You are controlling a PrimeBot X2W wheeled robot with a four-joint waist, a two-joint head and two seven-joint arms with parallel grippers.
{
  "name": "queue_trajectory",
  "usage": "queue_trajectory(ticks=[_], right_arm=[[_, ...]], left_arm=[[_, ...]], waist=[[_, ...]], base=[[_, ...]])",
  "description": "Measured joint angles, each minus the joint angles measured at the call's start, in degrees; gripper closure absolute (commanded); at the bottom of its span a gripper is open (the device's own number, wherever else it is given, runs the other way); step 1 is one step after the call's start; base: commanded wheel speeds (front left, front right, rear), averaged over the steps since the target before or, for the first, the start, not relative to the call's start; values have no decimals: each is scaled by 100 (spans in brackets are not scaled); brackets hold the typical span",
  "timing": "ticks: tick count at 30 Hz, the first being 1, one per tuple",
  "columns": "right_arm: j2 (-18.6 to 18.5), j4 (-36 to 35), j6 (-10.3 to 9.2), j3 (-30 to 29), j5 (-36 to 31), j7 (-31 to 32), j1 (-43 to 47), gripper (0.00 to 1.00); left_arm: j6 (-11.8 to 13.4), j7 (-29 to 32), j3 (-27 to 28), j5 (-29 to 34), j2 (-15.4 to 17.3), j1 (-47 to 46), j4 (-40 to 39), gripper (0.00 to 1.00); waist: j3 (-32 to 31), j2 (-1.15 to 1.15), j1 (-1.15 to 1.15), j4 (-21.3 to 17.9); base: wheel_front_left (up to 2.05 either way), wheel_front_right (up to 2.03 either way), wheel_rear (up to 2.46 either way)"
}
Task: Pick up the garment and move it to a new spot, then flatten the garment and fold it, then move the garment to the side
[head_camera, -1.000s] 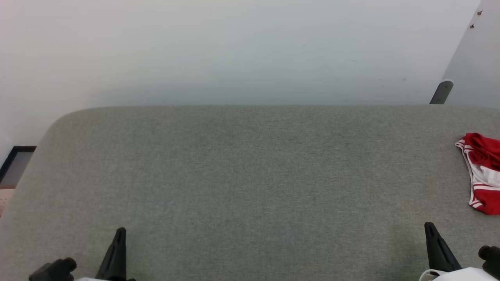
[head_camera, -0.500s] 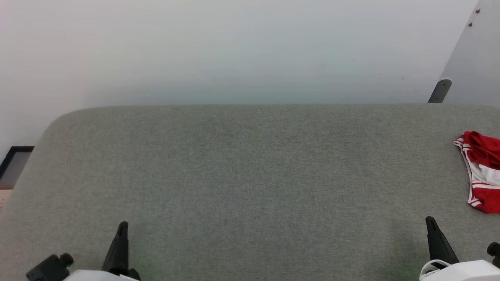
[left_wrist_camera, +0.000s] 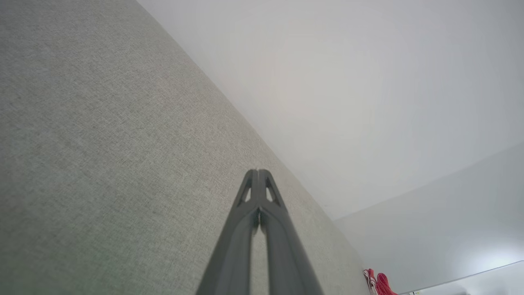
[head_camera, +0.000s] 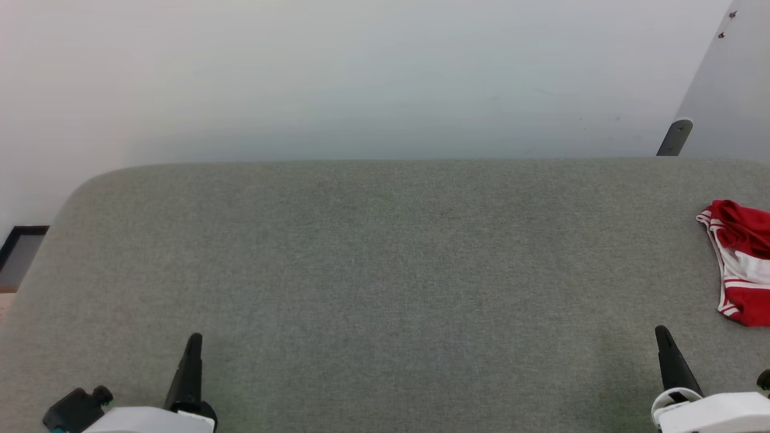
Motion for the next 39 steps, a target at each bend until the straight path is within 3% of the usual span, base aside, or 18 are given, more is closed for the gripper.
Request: queue_trajectory(ticks=[39], right_arm=[[180,-16,-3,-189,2227,584,-297,100]], left_arm=[[0,597,200,-1844,-350,-343,89,100]], waist=[[54,0,0,-91]], base=[[0,0,0]])
